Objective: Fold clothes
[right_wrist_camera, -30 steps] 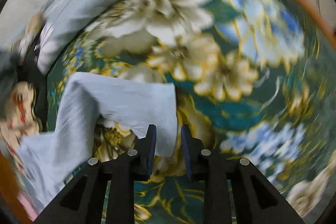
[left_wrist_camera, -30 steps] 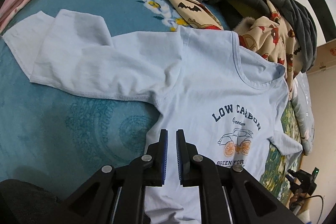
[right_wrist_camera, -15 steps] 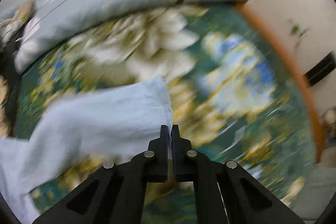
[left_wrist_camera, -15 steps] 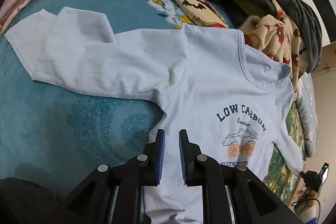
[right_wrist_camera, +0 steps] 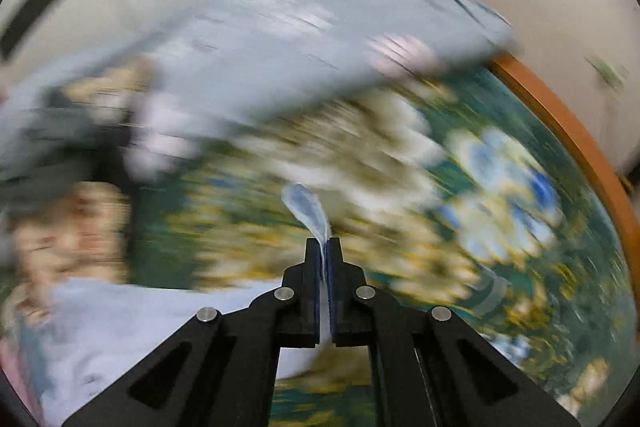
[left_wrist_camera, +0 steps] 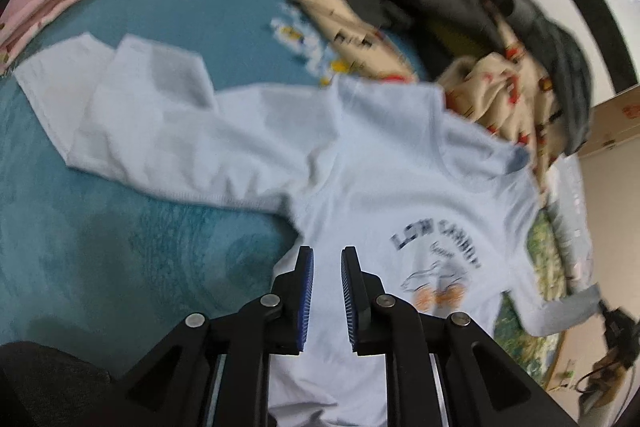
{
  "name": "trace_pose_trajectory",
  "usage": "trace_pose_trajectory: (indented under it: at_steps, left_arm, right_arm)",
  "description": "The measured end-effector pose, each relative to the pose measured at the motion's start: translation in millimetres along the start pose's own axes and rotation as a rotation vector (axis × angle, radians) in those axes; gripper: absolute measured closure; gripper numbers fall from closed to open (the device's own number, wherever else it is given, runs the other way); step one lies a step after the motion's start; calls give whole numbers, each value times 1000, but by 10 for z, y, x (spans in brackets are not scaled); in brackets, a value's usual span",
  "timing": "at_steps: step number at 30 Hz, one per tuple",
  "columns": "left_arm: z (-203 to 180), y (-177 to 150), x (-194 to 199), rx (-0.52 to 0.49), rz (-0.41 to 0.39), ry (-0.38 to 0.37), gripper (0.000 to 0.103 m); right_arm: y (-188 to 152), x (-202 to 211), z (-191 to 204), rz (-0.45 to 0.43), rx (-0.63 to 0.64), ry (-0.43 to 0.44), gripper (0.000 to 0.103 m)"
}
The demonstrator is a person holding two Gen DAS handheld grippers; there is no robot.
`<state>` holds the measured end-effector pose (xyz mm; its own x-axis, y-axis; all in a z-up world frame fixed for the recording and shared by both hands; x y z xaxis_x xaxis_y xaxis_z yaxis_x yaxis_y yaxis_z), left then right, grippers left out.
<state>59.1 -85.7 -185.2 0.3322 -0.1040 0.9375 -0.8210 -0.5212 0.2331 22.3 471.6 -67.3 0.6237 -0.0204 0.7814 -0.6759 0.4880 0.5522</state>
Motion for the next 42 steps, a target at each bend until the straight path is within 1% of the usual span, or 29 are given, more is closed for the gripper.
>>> trace_pose_trajectory:
  at_steps: [2,4,5,6,9,10,12,13,14,16,19,22,25,27,31,33,35,37,38,39,40,42]
  left_arm:
    - [29,69,127,1,-43,-14,86]
    - [126,170,273,11,-95,12,86]
    - [199,225,336,27,-114,20,86]
    - [272,280,399,44,-133,29,86]
    - [544,418,558,111,-174,37,85]
    - [624,444,580,128,-184,38,84]
    - [753,461,582,155,-199,39,79]
    - [803,447,563,165,-197,34,79]
    - [852,433,544,176,-195,29,79]
    - [891,430,506,196,-190,-11,79]
    - [894,454,462,195,-187,-26,79]
    - [965,453,391,222,-156,-56,78]
    - [1121,450,335,298,-138,-106,78]
    - [1210,448,323,342,-136,-140,73]
    - [1365,468,363,410,-151,-204,71]
    - [1450,532,442,421,-181,-212,71]
    - [1642,656,526,429,-225,-158,70]
    - [1944,772,547,464,-252,-67,70]
    - [2124,810,517,503,-246,-39,70]
    - [2324,841,464,550,-232,-27,70]
    - [2489,871,405,578,-219,3,69]
    - [2747,932,294,596,-195,105,69]
  right_arm:
    - [52,238,565,-44,82,159,100]
    - [2,361,1178,-49,159,329,100]
    - [-53,363,1429,-40,188,389,100]
    - [-124,346,1684,-23,215,448,100]
    - [-499,93,2509,98,268,612,100]
    - [-694,-56,2818,152,291,639,100]
    - [-1006,-293,3230,218,325,655,100]
    - [-1221,-453,3438,265,336,655,100]
    - [-1380,-570,3556,309,338,648,100]
    - [-1766,-825,3817,402,361,612,100]
    - [-2155,-1000,4065,447,436,556,100]
    - [-2496,-1169,4285,491,501,508,100]
    - [-2713,-1280,4392,534,544,489,99]
    - [-2846,-1350,4459,562,570,479,99]
    - [-2952,-1419,4538,615,579,490,99]
    - [-2925,-1370,4541,621,565,504,99]
    - [-2843,-1237,4500,602,556,533,98]
    - [-2736,-1101,4432,572,569,543,88]
    - [-2683,-1033,4398,557,576,548,86]
    - [-2636,-969,4358,541,586,549,82]
    - [-2607,-913,4302,524,611,537,80]
    - [-2548,-802,4189,489,658,513,78]
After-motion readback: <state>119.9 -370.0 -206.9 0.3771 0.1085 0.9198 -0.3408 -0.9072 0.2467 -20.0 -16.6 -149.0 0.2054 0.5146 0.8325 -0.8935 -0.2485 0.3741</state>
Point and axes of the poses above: each gripper's, at about its wrist camera, not at the fingertips, and x roughly against the way its jaws point, z to its left, y to its top, the point moved 3 cm from there along -x, roughly the way its jaws point, and after that the axes turned 11 degrees about y, right-handed, at the moved point
